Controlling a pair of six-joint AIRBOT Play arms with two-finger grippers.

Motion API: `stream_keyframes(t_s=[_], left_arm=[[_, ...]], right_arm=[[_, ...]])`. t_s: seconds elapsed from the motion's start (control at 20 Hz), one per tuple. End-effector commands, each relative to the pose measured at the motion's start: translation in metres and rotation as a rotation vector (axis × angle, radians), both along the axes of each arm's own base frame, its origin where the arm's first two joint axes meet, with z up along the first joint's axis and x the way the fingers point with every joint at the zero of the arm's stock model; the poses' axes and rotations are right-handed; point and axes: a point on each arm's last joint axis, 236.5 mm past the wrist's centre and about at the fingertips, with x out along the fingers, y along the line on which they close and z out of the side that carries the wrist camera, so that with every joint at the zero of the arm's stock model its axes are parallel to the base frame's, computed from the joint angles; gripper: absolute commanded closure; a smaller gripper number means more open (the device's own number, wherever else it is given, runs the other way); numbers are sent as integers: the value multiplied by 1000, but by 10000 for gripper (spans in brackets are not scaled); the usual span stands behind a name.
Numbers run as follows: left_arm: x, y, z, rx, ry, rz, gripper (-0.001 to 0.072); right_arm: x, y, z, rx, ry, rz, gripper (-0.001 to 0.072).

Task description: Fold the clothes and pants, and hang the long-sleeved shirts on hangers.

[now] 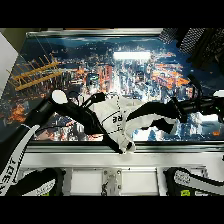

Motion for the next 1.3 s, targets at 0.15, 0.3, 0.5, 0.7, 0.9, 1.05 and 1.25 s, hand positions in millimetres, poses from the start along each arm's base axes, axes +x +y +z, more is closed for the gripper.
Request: stream_keyframes(t_s=[0.15,0.3,0.5,0.7,0.9,1.05,1.25], left_arm=[[41,44,49,-24,-30,381,252],[66,68,74,-62,-76,599,253],[75,80,75,-116,-71,840,263],[61,57,43,-132,19,963,262],[39,26,1,-19,150,1043,261],[42,10,-22,8,347,1181,260],[51,-11,-41,-24,655,1301,260]], right_arm=[[17,5,22,76,-29,-77,705],[38,7,49,128,-89,-187,705],[57,6,91,177,-194,-323,705],[72,-2,113,130,-280,-459,706],[68,-1,123,121,-316,-469,705],[68,-1,122,118,-316,-468,705],[68,-1,122,118,-316,-468,705]])
